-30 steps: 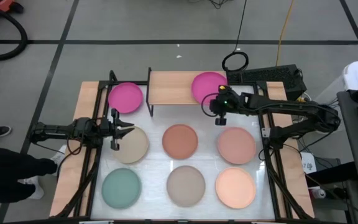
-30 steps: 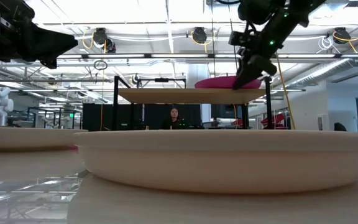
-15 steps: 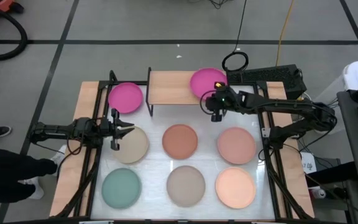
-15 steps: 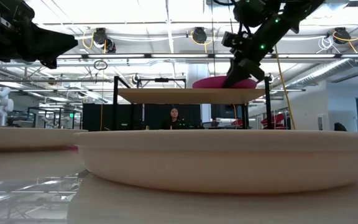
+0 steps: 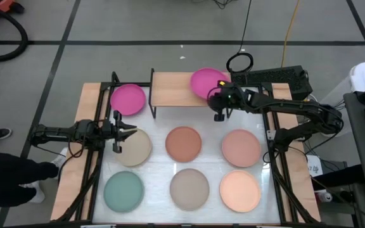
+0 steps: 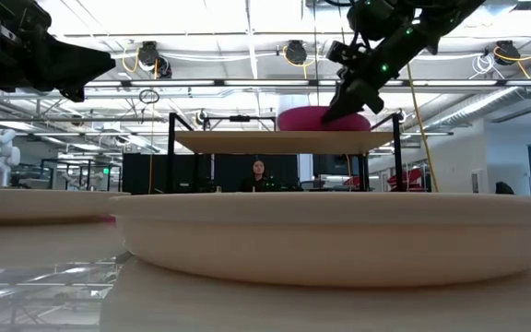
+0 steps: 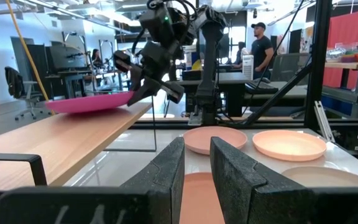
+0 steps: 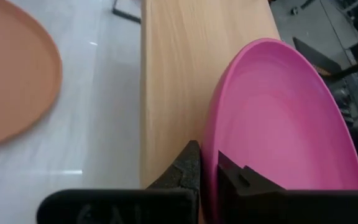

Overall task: Place and stack plates onto a shelf
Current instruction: Put the right pink plate on the shelf

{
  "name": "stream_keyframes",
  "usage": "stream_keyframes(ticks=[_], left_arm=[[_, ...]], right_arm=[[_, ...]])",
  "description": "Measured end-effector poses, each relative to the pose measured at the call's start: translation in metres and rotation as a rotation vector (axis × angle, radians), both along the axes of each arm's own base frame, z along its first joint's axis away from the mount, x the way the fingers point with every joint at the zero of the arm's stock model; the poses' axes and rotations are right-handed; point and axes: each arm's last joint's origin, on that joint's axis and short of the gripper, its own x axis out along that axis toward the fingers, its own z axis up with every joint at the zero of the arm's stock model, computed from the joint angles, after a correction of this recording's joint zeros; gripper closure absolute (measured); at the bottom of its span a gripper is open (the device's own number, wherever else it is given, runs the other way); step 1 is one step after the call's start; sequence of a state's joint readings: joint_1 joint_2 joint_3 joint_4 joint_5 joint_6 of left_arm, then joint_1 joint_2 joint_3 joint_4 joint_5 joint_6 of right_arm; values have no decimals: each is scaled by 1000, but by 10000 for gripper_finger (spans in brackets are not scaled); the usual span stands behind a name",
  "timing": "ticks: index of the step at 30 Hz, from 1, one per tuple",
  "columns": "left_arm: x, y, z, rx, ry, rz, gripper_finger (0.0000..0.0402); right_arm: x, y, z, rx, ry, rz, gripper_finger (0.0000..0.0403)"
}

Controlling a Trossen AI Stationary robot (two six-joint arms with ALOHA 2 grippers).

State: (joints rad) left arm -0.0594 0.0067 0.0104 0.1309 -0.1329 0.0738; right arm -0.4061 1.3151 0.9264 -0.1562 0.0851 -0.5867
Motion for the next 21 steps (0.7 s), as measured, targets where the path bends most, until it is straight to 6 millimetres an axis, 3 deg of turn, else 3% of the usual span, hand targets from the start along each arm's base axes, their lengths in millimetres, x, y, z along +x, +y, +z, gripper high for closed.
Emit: stream_keyframes(ticks=[8,21], left_arm=[[0,0,0,0,0,0,320],[0,0,0,0,0,0,320]], right_arm=[[0,1,0,26,-16,14,396],[-1,0,-1,29,-5,-50,339]])
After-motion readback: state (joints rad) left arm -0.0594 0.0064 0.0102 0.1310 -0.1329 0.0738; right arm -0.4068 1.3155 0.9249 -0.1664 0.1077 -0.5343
